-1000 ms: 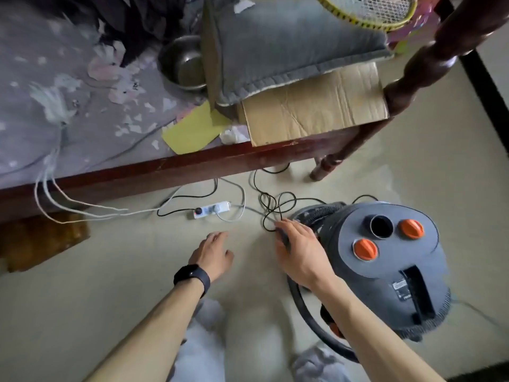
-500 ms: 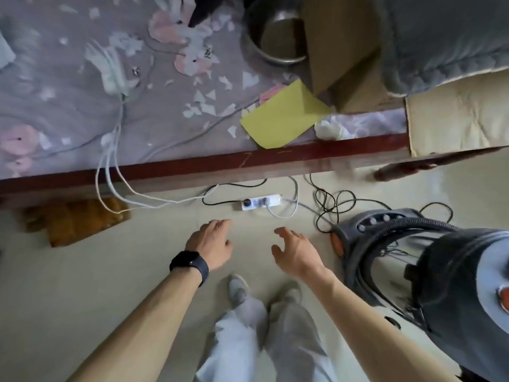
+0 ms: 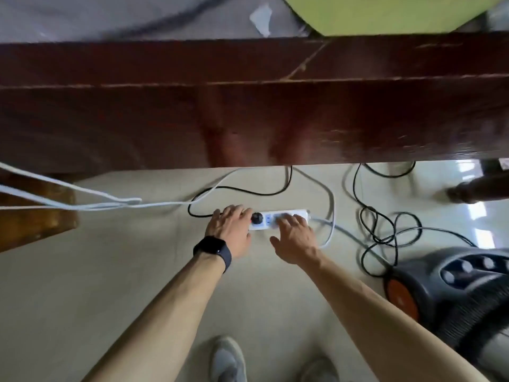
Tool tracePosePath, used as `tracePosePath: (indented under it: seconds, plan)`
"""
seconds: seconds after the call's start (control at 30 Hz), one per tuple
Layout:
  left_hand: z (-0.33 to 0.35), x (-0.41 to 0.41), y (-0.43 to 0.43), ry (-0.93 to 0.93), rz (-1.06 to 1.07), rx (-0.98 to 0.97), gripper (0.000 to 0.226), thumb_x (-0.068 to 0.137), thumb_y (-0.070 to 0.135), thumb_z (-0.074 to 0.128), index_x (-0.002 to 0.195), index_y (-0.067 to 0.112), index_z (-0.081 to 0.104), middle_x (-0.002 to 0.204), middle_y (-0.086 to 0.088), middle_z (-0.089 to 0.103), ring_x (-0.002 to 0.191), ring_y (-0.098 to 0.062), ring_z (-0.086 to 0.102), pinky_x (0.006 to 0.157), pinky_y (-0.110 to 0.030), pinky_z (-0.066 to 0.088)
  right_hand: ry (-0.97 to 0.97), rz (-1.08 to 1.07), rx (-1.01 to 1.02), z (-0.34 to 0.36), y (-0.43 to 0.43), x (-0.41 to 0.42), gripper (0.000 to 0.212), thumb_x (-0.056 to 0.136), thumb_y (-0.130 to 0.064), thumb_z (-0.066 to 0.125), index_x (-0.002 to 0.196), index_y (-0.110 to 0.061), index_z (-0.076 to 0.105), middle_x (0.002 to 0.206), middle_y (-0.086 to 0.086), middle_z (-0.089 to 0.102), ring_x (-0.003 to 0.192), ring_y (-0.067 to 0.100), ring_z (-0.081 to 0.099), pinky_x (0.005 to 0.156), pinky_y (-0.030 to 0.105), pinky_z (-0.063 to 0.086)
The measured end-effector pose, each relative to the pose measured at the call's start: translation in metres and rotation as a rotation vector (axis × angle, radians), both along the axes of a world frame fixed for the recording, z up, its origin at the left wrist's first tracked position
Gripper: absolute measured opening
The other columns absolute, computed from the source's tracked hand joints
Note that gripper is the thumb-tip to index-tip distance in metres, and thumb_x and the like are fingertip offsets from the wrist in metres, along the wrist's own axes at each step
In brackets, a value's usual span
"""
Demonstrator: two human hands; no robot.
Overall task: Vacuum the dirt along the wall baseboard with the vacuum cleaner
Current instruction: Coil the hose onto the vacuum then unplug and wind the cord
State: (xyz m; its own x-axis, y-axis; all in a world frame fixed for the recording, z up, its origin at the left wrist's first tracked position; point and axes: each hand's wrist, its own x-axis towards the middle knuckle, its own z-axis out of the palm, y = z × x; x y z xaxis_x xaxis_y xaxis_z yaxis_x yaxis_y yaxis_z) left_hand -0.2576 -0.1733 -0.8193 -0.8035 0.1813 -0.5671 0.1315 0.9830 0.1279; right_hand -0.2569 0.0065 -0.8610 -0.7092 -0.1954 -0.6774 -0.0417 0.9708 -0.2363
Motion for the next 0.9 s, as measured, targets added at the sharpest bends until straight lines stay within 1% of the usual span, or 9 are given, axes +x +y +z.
tracePosePath:
  seconds: [0.07,0.17,0.3,0.37,0.47,0.57,0.7,0.8,0.9]
  plan:
    - [-0.038,-0.007,0.006,0.02,-0.02,-0.034,0.054,0.095,0.028,0.05,0.146,0.021,0.034,0.149,0.0,0.04,0.137,-0.022,0.037,0.112,-0.043,0.028,0.032,0.076,0.045,-0.046,-0.008,-0.008,0.064,0.107,-0.045,0.044,0.163,-0.021,0.022,0.173,0.001,0.011,0.159,0.024,0.007,0.126,0.049,0.015]
    - [-0.081,-0.014,0.017,0.033,-0.04,-0.084,0.044,0.103,0.025,0.041,0.146,0.017,0.036,0.142,-0.005,0.049,0.132,-0.025,0.044,0.112,-0.041,0.028,0.101,0.097,0.053,-0.097,-0.02,-0.011,0.063,0.109,-0.037,0.04,0.164,-0.022,0.012,0.173,-0.002,0.006,0.159,0.02,0.005,0.124,0.053,0.014]
    - [-0.1,-0.028,0.024,0.082,-0.003,-0.099,0.033,0.107,0.033,0.035,0.125,0.015,0.055,0.126,-0.007,0.062,0.119,-0.029,0.057,0.09,-0.036,0.044,0.174,0.014,-0.018,-0.127,-0.023,-0.013,0.061,0.111,-0.046,0.031,0.164,-0.025,0.012,0.173,-0.006,0.008,0.159,0.015,0.007,0.124,0.055,0.01]
    - [-0.098,-0.031,0.026,0.056,-0.012,-0.105,0.03,0.105,0.032,0.038,0.122,0.02,0.06,0.122,-0.005,0.065,0.114,-0.029,0.061,0.082,-0.033,0.044,0.17,0.04,-0.017,-0.132,-0.018,-0.01,0.062,0.111,-0.049,0.027,0.165,-0.027,0.007,0.174,-0.007,0.003,0.159,0.014,0.002,0.124,0.056,0.004]
    - [-0.078,-0.025,0.028,0.081,-0.014,-0.091,0.027,0.101,0.031,0.044,0.115,0.023,0.065,0.113,-0.004,0.07,0.105,-0.029,0.066,0.076,-0.032,0.045,0.183,0.135,0.072,-0.135,-0.017,-0.003,0.064,0.112,-0.038,0.033,0.165,-0.028,-0.003,0.174,-0.005,-0.009,0.16,0.016,-0.006,0.123,0.059,-0.003]
    - [-0.047,-0.032,0.03,0.21,0.056,0.018,0.034,0.1,0.042,0.04,0.103,0.02,0.066,0.102,-0.006,0.072,0.097,-0.032,0.067,0.07,-0.033,0.043,0.16,0.205,0.09,-0.128,-0.019,-0.012,0.057,0.109,-0.035,0.04,0.162,-0.032,0.019,0.174,-0.003,-0.006,0.16,0.018,-0.008,0.122,0.064,-0.007]
    - [0.011,-0.042,0.034,0.082,0.308,0.236,0.037,0.101,0.043,0.039,0.097,0.017,0.065,0.106,-0.008,0.071,0.099,-0.035,0.063,0.074,-0.034,0.046,0.026,0.132,0.059,-0.083,-0.017,-0.022,0.09,0.096,-0.055,0.057,0.164,-0.032,0.003,0.173,0.006,-0.009,0.159,0.022,-0.014,0.12,0.066,-0.008]
    - [0.064,-0.034,0.04,0.001,0.567,0.51,0.037,0.102,0.039,0.043,0.096,0.017,0.072,0.097,-0.001,0.074,0.091,-0.024,0.065,0.077,-0.03,0.05,-0.044,0.009,-0.272,-0.022,-0.024,-0.002,0.11,0.08,-0.046,0.079,0.165,-0.034,0.01,0.173,0.005,-0.004,0.159,0.025,0.0,0.125,0.057,0.012]
    - [0.129,-0.019,0.055,-0.179,0.913,0.81,0.036,0.104,0.036,0.044,0.094,0.017,0.073,0.07,-0.006,0.068,0.049,-0.004,0.053,0.047,-0.019,0.041,-0.145,-0.417,-0.701,0.058,-0.027,0.037,0.105,0.064,-0.037,0.091,0.156,-0.034,0.04,0.167,-0.004,0.025,0.158,0.023,0.016,0.122,0.043,0.03]
